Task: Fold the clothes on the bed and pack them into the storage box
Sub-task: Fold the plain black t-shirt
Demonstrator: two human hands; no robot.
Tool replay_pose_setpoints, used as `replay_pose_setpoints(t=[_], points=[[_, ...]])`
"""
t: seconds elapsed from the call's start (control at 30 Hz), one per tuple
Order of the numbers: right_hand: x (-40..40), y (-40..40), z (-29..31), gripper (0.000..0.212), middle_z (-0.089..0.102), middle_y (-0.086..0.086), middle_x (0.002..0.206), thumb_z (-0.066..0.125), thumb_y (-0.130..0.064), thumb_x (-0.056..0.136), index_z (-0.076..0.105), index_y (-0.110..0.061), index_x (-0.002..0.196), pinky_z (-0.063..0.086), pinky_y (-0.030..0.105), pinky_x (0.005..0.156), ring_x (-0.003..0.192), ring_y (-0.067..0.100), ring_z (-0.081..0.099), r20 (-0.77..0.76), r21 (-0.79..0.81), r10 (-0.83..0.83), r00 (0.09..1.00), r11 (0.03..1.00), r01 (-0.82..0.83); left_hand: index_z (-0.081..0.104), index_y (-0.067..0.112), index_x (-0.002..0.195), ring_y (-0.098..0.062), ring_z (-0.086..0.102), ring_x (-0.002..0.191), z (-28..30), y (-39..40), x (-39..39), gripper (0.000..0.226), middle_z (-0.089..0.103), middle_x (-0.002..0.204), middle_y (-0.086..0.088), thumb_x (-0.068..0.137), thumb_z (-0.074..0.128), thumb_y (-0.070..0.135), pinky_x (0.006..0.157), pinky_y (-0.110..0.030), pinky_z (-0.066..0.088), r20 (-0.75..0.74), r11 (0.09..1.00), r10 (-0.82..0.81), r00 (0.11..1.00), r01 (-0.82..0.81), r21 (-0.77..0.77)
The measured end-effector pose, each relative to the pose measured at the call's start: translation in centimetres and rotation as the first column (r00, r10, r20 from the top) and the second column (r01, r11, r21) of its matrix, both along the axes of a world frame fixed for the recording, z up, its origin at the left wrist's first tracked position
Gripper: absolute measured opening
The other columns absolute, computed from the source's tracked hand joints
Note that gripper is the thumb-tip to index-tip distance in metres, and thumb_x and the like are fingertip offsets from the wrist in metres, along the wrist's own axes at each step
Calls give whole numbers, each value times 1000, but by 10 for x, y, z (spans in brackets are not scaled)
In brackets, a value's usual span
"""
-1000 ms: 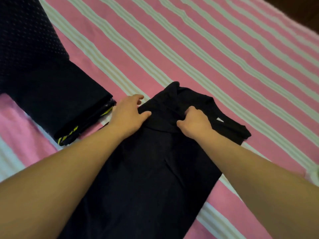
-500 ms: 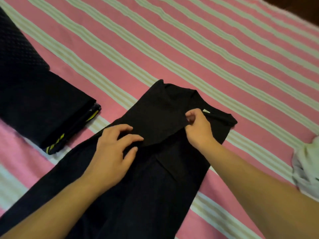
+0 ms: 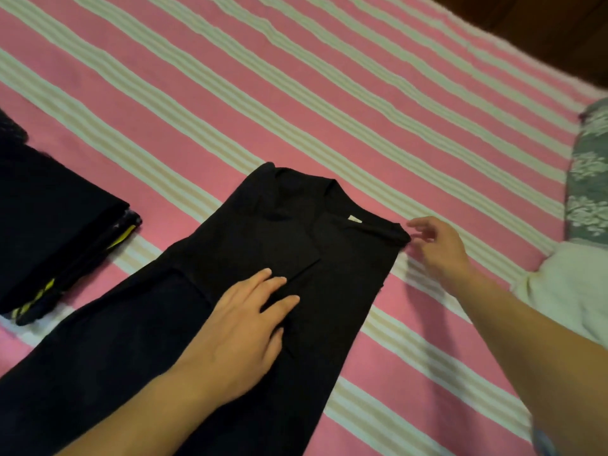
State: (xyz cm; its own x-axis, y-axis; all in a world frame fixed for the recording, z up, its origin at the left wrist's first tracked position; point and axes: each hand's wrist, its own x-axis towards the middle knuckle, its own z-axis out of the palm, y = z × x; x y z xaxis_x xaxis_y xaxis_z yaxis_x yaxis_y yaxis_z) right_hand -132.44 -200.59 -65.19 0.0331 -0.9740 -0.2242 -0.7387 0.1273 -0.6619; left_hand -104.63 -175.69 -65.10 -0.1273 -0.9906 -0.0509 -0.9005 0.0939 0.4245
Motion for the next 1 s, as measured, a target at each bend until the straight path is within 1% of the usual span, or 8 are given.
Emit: replay_pose_setpoints(t=[0.1,0.23,0.37,0.5,0.67,0.8,0.9,1.0], points=[[-8,-24,4,44,63,0,111,67,16,77,68,-21,99,48,22,81,103,10,60,18,107,255,967,961,-256,55,29,143,-18,29,149,-8,-41,-29,48,46,151,3,95,60,32,120,-33,19,-51,997,71,996,-72,-19],[-16,-45,-11,42,47,-1,116,78,-7,77,64,-41,98,36,28,101,111,16,41,-249,173,504,827,863,-474,38,32,153,-12,15,152,-7,-103,-55,54,30,159,8,101,52,34,121,-30,13,-148,985,172,974,-170,27],[-26,-47,-21,16,44,-1,120,74,-16,88,72,-28,99,34,27,105,114,16,42,-102,162,457,883,884,-439,9,40,161,-15,-4,155,-26,-146,-57,70,-5,169,7,103,48,46,124,-36,9,-111,932,199,974,-153,329],[-32,-58,-19,15,51,2,119,65,-12,95,71,-24,88,38,25,99,107,16,52,-40,182,447,894,883,-433,-11,40,159,-14,-24,152,-46,-144,-56,72,-29,164,7,105,33,55,124,-39,2,58,915,86,995,-102,390],[-24,-58,-19,25,48,0,112,62,-7,89,65,-23,71,44,33,98,107,19,50,-75,193,420,905,896,-400,-21,39,156,-12,-32,149,-50,-142,-62,70,-37,161,7,105,23,56,124,-39,-2,103,913,99,990,-131,387],[-22,-38,-36,17,45,-4,108,65,-29,93,66,-18,80,36,25,96,106,13,36,-149,29,398,905,917,-398,-24,38,155,-13,-34,148,-53,-140,-65,69,-37,161,6,104,18,58,124,-38,-3,127,920,113,985,-152,362],[-17,-34,-37,19,49,2,110,69,-22,93,71,-5,84,43,19,93,105,16,48,31,-4,214,976,977,-214,-22,39,156,-12,-34,147,-53,-139,-62,69,-37,161,7,104,19,58,123,-38,-3,107,915,106,989,-140,379],[-13,-38,-28,31,53,22,102,69,-18,94,66,11,83,44,15,73,80,11,53,198,57,108,974,991,-121,-21,39,156,-11,-34,148,-55,-140,-59,70,-36,161,7,104,21,58,123,-38,-3,89,915,97,991,-124,385]])
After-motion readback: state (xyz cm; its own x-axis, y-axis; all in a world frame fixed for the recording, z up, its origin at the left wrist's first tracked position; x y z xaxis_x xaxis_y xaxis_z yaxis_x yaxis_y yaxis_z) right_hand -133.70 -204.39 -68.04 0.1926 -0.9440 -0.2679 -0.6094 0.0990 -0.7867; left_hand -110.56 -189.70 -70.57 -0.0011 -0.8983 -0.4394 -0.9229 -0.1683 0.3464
